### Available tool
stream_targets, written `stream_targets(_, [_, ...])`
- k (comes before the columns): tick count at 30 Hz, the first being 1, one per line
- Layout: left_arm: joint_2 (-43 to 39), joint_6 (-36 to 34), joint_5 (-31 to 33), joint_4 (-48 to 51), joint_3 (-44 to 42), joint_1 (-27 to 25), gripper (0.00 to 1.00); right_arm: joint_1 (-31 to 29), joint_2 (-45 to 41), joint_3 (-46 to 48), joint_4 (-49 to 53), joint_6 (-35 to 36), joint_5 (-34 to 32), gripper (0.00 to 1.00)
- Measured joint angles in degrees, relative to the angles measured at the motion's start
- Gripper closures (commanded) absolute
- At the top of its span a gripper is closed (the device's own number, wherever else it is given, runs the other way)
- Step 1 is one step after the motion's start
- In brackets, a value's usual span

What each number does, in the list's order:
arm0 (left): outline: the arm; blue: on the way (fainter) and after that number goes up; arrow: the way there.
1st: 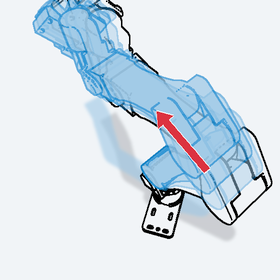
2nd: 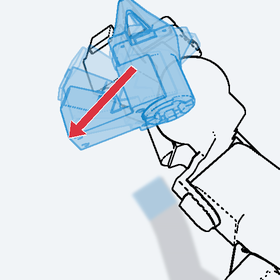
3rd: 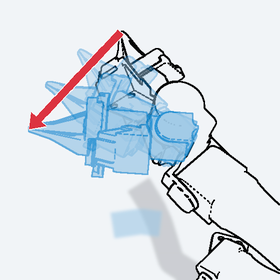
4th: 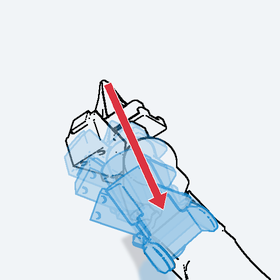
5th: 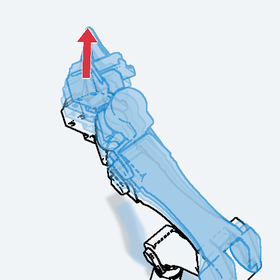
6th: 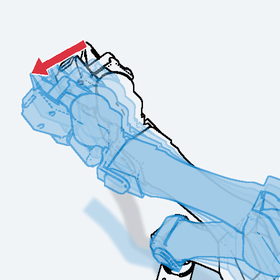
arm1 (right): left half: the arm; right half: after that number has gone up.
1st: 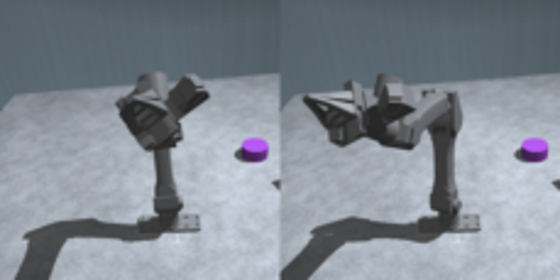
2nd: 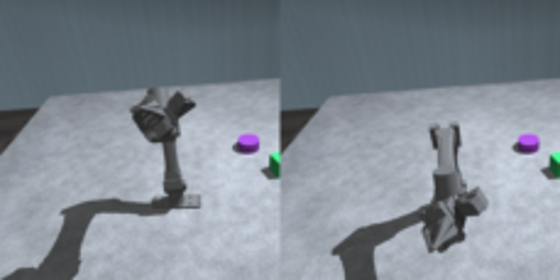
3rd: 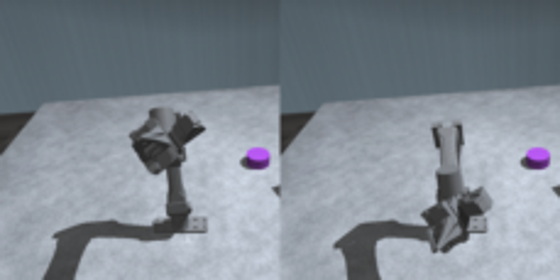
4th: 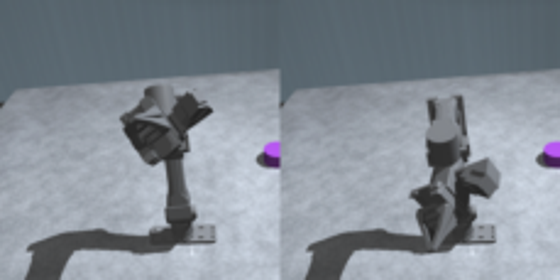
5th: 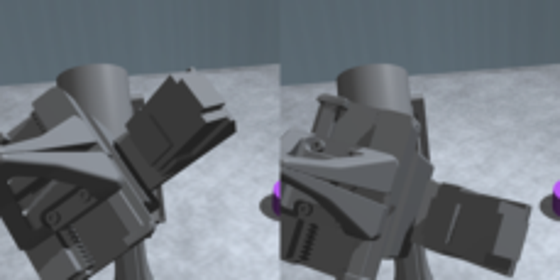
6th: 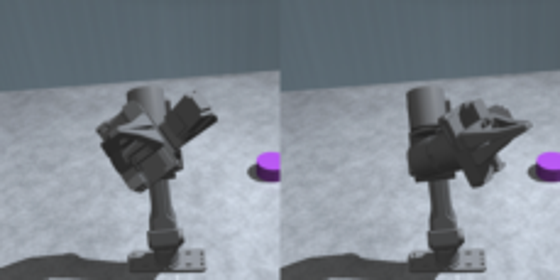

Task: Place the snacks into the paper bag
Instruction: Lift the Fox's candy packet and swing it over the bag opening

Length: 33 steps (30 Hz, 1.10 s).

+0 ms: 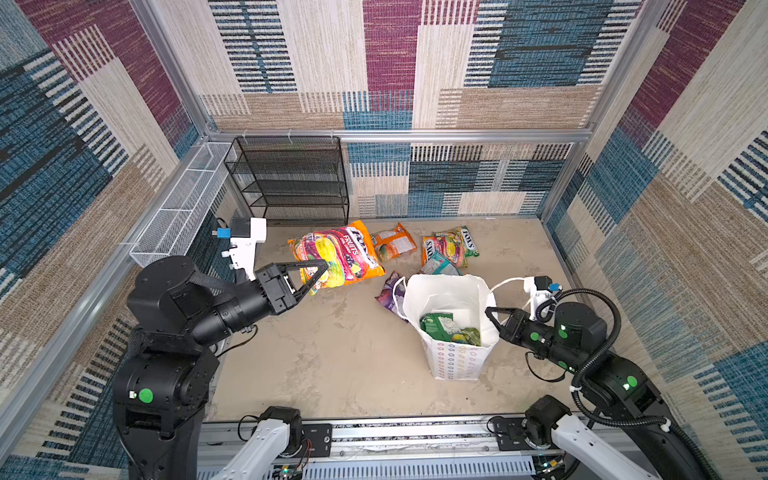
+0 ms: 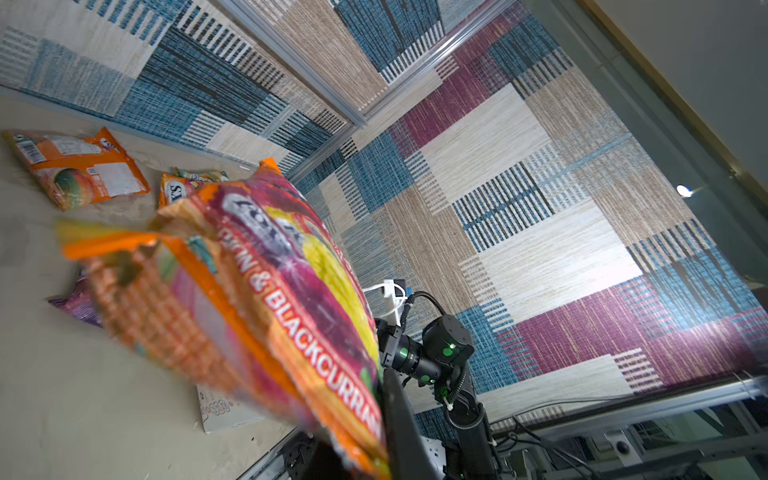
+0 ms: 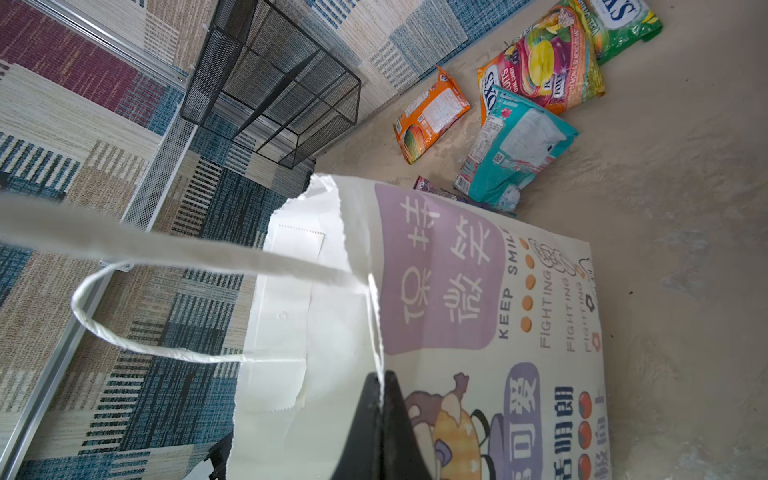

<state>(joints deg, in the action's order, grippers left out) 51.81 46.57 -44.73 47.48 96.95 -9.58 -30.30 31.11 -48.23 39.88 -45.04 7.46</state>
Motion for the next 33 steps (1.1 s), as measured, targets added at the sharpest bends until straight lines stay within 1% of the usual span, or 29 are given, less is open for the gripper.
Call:
stream_targets(3, [1.8,0.0,1.2,0.1,1.5,-5.7,1.00,0.0,0.3,-0.5,0.2,0.0,-0.1,1.00])
stream_targets(6, [4.4,-0.5,4.4,0.2,1.9,-14.1,1.00,0.0,0.4,-0.8,0.5,-0.2,-0.5,1.00])
stream_targets(8, [6.8,-1.7,7.9,0.3,2.1,-21.1,1.00,0.0,0.4,-1.0,1.0,-0.2,-0.6,1.00])
stream_targets(12, [11.7,-4.2,15.5,0.3,2.5,-33.0,1.00,0.0,0.1,-1.5,1.6,-0.2,-1.7,1.00])
stream_targets(16, [16.5,-6.6,22.6,0.4,3.4,-40.9,1.00,0.0,-0.3,-1.4,1.7,-0.7,-2.1,1.00])
stream_targets(20, [20.0,-8.9,30.4,0.7,3.5,-46.7,1.00,0.0,-0.7,-0.9,1.7,-1.2,-2.1,1.00])
stream_targets(24, [21.9,-9.3,35.8,0.7,1.4,-52.4,1.00,0.0,-0.8,-0.9,2.0,-1.4,-2.1,1.00])
stream_targets(28, [26.2,-9.7,40.2,1.2,1.9,-56.0,1.00,0.0,-1.5,-0.4,1.9,-1.5,-2.1,1.00])
stream_targets(33, [32.1,-11.8,46.6,2.4,7.6,-58.8,1.00,0.0,-1.9,1.0,1.6,-1.8,-1.6,1.00])
